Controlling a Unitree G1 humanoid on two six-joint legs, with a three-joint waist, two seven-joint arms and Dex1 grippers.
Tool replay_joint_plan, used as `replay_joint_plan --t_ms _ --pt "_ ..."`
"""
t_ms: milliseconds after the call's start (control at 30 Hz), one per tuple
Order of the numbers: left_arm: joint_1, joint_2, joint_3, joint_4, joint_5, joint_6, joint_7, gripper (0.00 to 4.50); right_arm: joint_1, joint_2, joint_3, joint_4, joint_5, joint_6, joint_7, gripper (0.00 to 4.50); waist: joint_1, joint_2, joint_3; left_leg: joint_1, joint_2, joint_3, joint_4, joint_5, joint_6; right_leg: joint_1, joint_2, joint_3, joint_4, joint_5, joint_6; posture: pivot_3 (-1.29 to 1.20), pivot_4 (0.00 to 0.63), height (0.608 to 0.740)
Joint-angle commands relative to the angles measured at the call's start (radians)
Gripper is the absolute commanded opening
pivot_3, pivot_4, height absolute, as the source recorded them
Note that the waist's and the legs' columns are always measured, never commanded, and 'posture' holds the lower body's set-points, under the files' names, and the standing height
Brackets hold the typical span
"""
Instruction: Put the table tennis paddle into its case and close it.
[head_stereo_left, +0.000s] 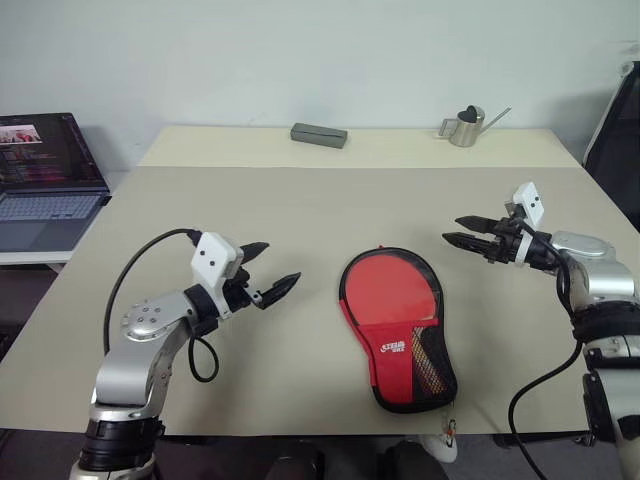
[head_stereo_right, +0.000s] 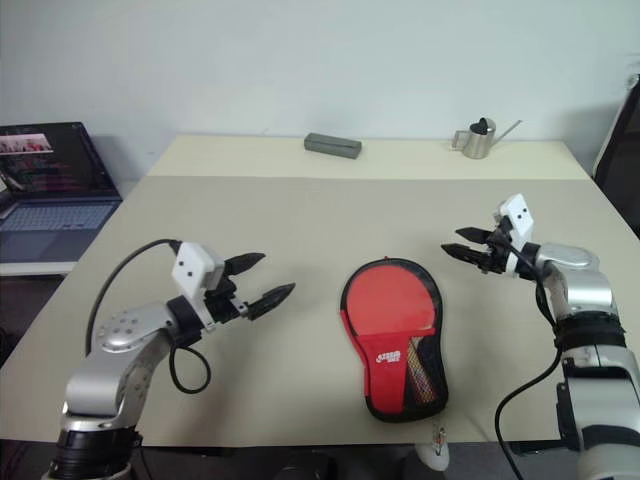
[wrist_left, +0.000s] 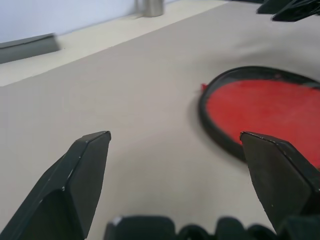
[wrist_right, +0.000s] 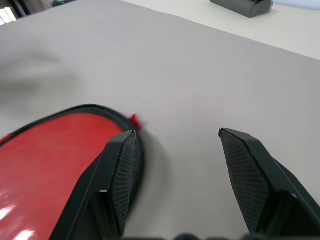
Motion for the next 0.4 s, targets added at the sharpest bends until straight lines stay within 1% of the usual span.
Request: replay_joint_plan --t_ms 33,100,200,400 --pt "-0.021 0.001 0.005 -0.074 0.017 0.003 0.074 4.50 -0.081 -0.030 -0.022 0.135 -0.045 -0.097 0.030 2.92 0.000 0.000 0.000 0.000 0.000 0.000 0.000 0.000 0.000 0.000 0.000 0.000 0.000 0.000 0.000 0.00 0.150 0.740" --pt "-0.034 -0.004 -0.014 -0.074 0.035 0.001 0.110 4.50 -0.127 -0.041 -0.034 0.220 -0.065 -0.139 0.021 2.92 -0.001 0.000 0.000 0.000 0.000 0.001 0.000 0.000 0.000 0.000 0.000 0.000 0.000 0.000 0.000 0.00 0.150 0.740" --pt "-0.027 0.014 -0.026 -0.046 0.069 -0.041 0.121 4.50 -0.163 -0.032 -0.050 0.278 -0.077 -0.179 -0.011 2.92 -0.002 0.000 0.000 0.000 0.000 0.001 0.000 0.000 0.000 0.000 0.000 0.001 0.000 0.000 0.000 0.00 0.150 0.740" --pt "-0.034 0.007 -0.046 0.005 0.096 -0.080 0.142 4.50 -0.172 -0.002 -0.050 0.300 -0.104 -0.198 -0.005 2.92 -0.008 0.001 0.000 0.000 0.001 0.003 0.000 0.000 0.000 -0.001 0.000 0.002 0.001 0.000 0.000 0.00 0.150 0.740"
